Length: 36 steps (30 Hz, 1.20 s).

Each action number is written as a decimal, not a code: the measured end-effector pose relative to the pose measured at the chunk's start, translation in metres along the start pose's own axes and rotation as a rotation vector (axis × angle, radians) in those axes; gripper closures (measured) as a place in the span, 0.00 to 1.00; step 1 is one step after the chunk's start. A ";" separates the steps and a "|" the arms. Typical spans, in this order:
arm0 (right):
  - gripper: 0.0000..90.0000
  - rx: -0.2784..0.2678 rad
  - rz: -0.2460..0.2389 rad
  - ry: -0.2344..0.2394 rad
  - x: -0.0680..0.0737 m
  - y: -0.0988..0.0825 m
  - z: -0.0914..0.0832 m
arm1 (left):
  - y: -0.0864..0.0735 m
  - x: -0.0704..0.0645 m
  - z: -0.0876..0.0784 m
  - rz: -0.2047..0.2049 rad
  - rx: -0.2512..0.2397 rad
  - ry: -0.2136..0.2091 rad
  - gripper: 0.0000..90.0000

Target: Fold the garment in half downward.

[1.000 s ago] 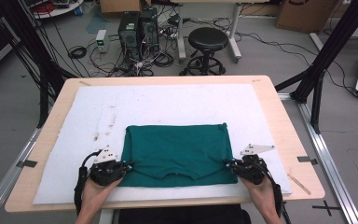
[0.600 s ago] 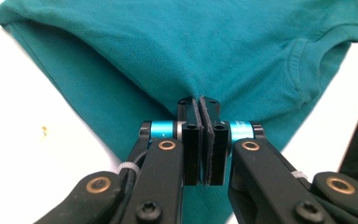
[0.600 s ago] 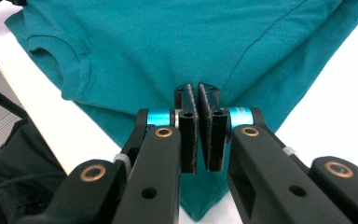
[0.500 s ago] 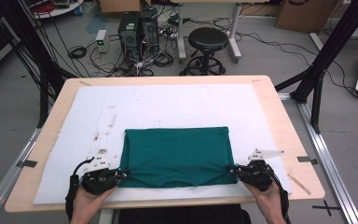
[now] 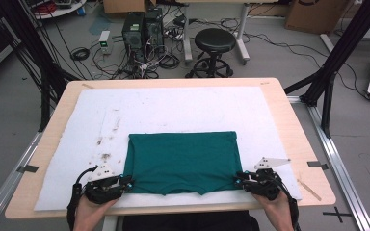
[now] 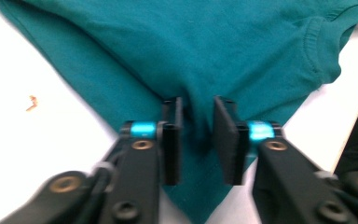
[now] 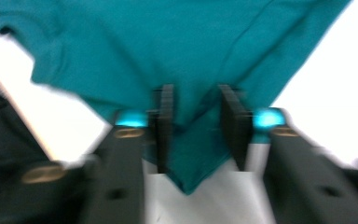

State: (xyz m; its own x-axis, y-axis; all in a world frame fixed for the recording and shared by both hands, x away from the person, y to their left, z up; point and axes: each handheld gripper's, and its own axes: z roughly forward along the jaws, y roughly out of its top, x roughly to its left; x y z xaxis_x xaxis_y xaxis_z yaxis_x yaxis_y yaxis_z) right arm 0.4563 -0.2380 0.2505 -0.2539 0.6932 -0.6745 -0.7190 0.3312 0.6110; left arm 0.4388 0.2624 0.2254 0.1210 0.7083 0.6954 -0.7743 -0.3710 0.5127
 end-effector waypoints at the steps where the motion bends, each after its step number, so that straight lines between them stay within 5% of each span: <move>1: 0.68 -0.009 0.008 -0.006 0.000 0.000 -0.001 | 0.000 0.000 -0.001 -0.003 -0.008 0.007 0.75; 10: 0.34 -0.126 -0.010 -0.053 0.002 0.012 -0.007 | 0.004 0.007 -0.021 -0.025 -0.124 0.089 0.52; 18: 0.29 -0.207 -0.015 -0.086 0.004 0.020 -0.016 | 0.006 0.004 -0.030 -0.021 -0.171 0.136 0.36; 27: 0.24 -0.329 -0.024 -0.181 0.003 0.017 -0.027 | 0.010 0.005 -0.041 -0.042 -0.233 0.161 0.32; 36: 0.24 -0.319 -0.002 -0.187 -0.004 0.015 -0.029 | 0.009 0.006 -0.044 -0.048 -0.231 0.176 0.32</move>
State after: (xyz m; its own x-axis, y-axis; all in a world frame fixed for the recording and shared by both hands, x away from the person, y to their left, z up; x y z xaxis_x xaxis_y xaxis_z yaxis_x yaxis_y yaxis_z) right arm 0.4278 -0.2544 0.2497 -0.1510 0.8077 -0.5699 -0.8923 0.1367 0.4302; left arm 0.4047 0.2900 0.2121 0.0672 0.8228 0.5644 -0.8937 -0.2019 0.4006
